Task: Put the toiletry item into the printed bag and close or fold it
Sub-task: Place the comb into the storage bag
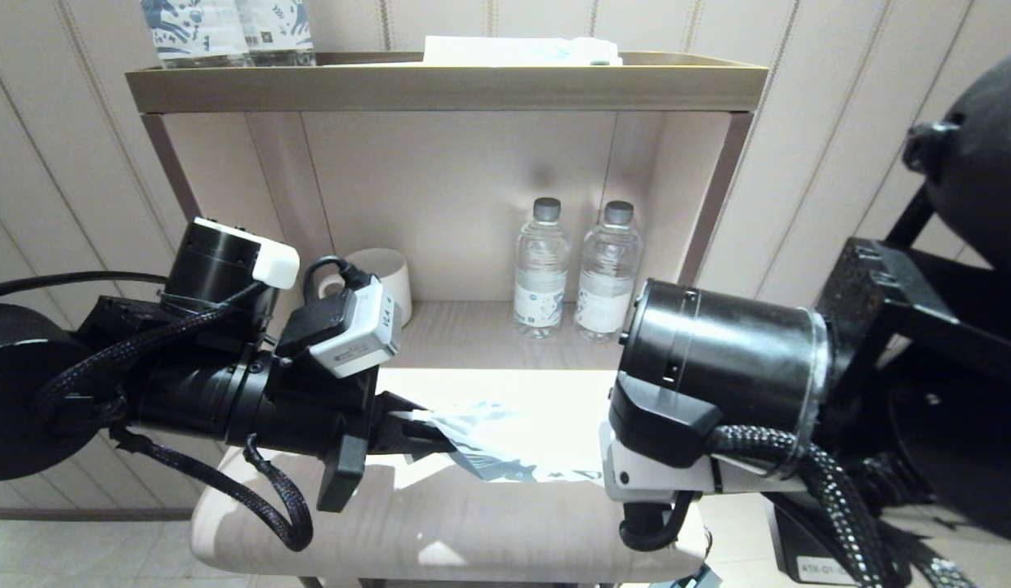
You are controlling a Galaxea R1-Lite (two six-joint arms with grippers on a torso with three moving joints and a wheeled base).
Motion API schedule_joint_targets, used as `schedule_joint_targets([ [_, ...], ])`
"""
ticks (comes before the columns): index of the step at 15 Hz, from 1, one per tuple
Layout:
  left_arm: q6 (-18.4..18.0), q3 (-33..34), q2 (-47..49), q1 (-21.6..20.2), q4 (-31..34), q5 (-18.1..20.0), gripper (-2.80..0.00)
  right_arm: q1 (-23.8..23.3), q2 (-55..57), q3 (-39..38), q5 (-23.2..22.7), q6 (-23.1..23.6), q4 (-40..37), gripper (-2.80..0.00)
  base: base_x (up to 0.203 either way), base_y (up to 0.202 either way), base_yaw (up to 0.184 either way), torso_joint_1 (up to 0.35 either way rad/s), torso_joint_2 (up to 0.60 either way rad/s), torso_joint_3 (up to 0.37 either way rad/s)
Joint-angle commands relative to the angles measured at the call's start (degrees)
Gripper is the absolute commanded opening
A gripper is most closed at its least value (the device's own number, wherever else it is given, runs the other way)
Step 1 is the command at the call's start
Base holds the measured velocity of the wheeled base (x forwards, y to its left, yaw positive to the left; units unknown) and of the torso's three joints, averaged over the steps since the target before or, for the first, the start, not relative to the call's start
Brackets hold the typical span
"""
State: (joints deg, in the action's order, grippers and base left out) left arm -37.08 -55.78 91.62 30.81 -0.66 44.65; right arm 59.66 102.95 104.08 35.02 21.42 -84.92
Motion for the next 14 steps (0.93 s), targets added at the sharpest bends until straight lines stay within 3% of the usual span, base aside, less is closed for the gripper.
schedule_joint_targets([
  [1,0.0,-0.3,0.2,-0.2,0.0,0.3,-2.80,0.0,0.0,0.3,0.2,0.1,-0.4,-2.80,0.000,0.000,0.000,0.000,0.00,0.000],
  [14,0.7,0.2,-1.7,0.7,0.1,0.1,-2.80,-3.7,1.9,3.1,2.9,0.1,2.0,-2.80,0.000,0.000,0.000,0.000,0.00,0.000],
])
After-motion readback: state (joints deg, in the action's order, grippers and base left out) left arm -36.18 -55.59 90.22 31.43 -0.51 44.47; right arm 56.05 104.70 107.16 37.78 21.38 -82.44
